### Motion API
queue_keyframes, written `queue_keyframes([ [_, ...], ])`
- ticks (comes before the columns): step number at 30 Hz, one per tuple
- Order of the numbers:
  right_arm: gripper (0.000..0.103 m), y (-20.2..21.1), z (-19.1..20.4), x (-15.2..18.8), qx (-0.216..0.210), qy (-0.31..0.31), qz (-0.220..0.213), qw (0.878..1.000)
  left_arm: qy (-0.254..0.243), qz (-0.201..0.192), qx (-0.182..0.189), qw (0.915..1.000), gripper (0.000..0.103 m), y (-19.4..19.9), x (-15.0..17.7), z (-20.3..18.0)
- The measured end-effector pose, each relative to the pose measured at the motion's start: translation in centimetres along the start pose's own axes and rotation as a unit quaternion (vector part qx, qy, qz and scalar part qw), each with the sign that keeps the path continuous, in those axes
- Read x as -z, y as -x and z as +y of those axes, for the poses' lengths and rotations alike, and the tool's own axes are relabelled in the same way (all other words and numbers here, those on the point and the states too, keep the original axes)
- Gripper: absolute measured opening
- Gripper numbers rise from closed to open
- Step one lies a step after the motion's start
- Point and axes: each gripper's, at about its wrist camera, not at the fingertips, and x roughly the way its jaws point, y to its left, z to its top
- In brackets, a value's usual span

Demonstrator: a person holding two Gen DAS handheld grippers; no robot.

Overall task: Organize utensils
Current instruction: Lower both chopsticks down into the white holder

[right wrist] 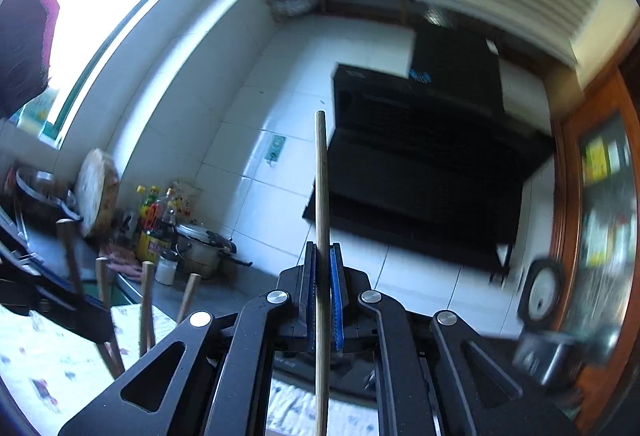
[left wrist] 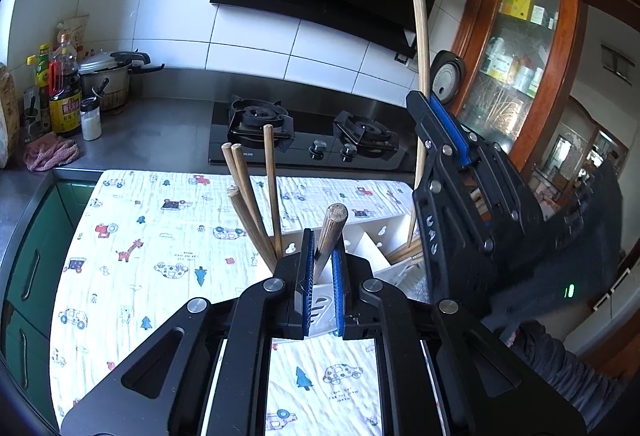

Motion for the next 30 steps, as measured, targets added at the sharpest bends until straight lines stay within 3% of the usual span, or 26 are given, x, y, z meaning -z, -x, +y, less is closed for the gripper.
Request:
queue_keyframes([
  [2,0.007,0.1,0.9,-0.1,0.004,0.02,-0.002,1.0,0.002,-0.001,0.0,1.0,0.008,0.0,0.0,0.2],
  [10,0.007,-1.6,0.7,1.3,0.018,-0.012,0.033,0.999,0.005,0.005,-0.006,1.0,0.008,-0.1,0.2,0.7],
  [16,0.007,-1.3,0.3,2.0,0.032,0.005,0.029,0.999,0.003,0.006,-0.007,1.0,0.009,-0.3,0.2,0.4],
  [23,0.007,-1.6,-3.7,1.8,0.009,-0.076,0.059,0.995,0.002,0.003,-0.003,1.0,0.01,-0.2,0.3,0.2],
  [30,0.007,-1.5,-7.9,2.0,-0.035,-0.172,0.104,0.979,-0.013,-0.012,0.008,0.9998,0.011,0.4,0.2,-0.9],
])
